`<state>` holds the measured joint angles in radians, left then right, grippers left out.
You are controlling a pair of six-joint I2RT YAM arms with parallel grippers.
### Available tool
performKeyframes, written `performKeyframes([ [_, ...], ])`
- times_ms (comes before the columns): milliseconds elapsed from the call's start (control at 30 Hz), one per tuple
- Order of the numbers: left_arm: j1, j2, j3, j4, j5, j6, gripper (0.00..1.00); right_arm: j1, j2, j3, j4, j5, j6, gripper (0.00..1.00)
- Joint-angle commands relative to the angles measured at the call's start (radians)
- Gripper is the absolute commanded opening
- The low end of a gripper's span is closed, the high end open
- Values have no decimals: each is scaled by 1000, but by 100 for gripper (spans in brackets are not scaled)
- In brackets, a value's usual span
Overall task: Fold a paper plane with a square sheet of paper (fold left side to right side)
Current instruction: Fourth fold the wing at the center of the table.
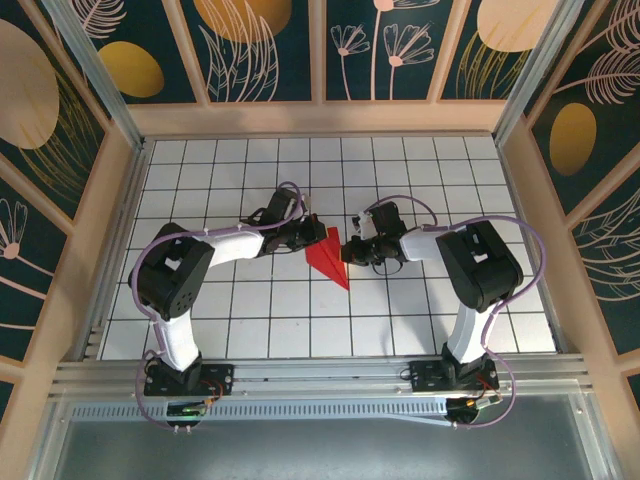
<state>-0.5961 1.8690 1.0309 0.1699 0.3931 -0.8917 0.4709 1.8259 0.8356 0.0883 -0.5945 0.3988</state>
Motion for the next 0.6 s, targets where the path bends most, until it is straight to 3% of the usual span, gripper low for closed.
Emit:
performKeyframes([
  [0,-2,44,27,39,53,-6,0,12,56,-4,-80,91,-11,0],
  [567,-3,125,33,19,52,25,0,19,66,10,-104,106,-23,0],
])
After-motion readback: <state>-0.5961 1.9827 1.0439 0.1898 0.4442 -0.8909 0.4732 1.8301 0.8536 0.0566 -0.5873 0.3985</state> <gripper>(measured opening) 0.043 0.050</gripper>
